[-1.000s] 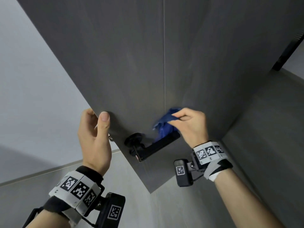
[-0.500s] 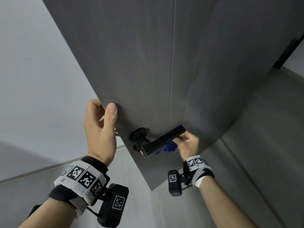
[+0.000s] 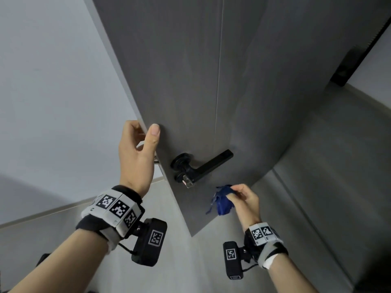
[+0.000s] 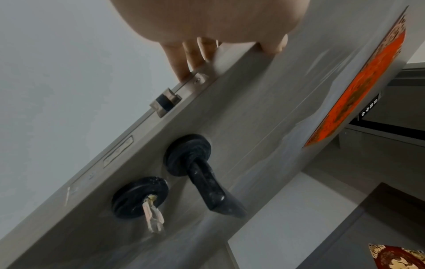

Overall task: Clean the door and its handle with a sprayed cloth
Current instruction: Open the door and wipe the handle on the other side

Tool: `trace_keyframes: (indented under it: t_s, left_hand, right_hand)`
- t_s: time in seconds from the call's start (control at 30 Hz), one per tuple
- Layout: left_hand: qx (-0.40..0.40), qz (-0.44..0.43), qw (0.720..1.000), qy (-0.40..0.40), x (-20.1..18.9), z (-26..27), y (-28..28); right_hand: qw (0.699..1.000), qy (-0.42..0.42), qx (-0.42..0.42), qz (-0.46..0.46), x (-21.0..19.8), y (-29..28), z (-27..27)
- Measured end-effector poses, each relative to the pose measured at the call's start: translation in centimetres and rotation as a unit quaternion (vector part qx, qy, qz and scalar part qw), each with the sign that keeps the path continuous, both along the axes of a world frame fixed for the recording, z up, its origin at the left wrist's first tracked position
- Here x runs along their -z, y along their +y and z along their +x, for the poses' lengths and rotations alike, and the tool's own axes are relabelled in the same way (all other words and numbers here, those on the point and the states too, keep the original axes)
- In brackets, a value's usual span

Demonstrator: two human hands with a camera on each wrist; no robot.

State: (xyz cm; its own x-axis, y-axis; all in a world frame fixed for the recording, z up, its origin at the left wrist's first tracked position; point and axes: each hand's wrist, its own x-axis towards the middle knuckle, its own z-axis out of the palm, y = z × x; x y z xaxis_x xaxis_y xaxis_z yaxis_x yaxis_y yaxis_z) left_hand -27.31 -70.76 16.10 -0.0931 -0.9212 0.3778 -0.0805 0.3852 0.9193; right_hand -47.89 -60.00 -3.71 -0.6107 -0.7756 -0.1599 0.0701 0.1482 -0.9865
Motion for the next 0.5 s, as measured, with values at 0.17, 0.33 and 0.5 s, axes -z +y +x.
trace_keyframes:
  t_s: [0.17, 0.33, 0.5]
  left_hand:
    - [0.007, -0.004, 0.999, -0.039, -0.2, -0.6, 3.7]
    - [0.006, -0.030, 0.998, -0.057, -0.1, -1.7, 6.0]
    - [0.014, -0.026, 0.997, -0.070, 0.3, -1.5, 6.0]
  right_hand:
    - [0.999, 0.025, 0.019, -0.014, -3.4, 4.3, -3.2]
    - [0.999, 0.017, 0.030, -0.028, -3.0, 1.6, -3.5]
    - [0.995, -0.033, 0.079, -0.052, -1.2, -1.8, 1.4]
